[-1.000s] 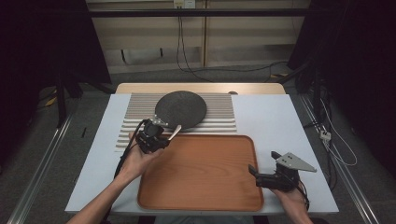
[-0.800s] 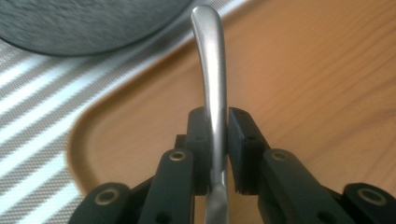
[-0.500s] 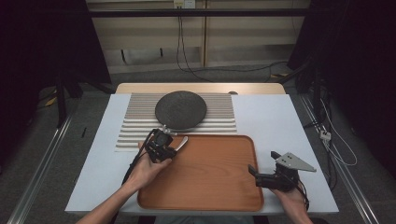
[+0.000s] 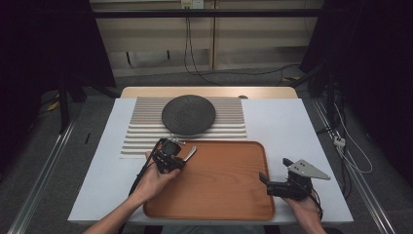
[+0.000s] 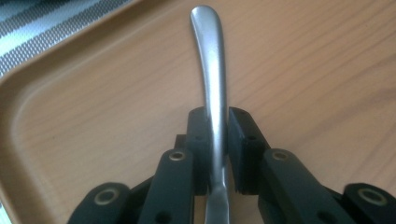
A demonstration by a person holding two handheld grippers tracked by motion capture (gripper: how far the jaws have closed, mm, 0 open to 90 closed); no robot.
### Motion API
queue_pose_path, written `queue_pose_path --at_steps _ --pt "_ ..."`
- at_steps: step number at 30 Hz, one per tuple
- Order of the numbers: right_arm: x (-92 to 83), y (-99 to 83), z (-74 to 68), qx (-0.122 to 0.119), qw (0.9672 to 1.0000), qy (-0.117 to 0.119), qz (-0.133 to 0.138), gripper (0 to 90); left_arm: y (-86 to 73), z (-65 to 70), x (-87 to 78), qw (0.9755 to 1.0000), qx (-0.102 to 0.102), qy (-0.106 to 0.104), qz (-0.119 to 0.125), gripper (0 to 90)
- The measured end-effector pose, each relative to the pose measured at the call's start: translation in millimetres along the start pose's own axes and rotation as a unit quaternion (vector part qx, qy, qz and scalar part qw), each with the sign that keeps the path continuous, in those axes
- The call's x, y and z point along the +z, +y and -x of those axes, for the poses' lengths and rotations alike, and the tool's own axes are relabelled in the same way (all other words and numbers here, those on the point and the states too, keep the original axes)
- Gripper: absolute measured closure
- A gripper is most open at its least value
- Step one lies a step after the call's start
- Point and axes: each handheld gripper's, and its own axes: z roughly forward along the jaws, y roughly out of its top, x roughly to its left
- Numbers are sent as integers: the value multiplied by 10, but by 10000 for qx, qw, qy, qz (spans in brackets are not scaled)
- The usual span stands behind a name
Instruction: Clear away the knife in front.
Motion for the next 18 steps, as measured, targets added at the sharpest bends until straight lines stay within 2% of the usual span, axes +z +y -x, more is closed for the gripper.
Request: queue_pose_path --at_steps 9,13,14,16,18 --pt "9 0 -2 -13 10000 20 -4 7 -127 1 -66 9999 -97 -14 82 792" --pt "9 0 0 -24 10000 37 4 7 -135 -24 -72 9999 -103 -101 82 785" --pt "7 -1 1 -22 10000 38 5 7 -139 -26 -73 9997 -156 -153 99 767" --pt "7 0 -1 -27 10000 53 4 7 -145 -27 -77 9998 -88 -165 111 712" --pt "10 1 -6 -19 10000 64 12 7 -149 -33 -76 9998 -14 -166 120 620"
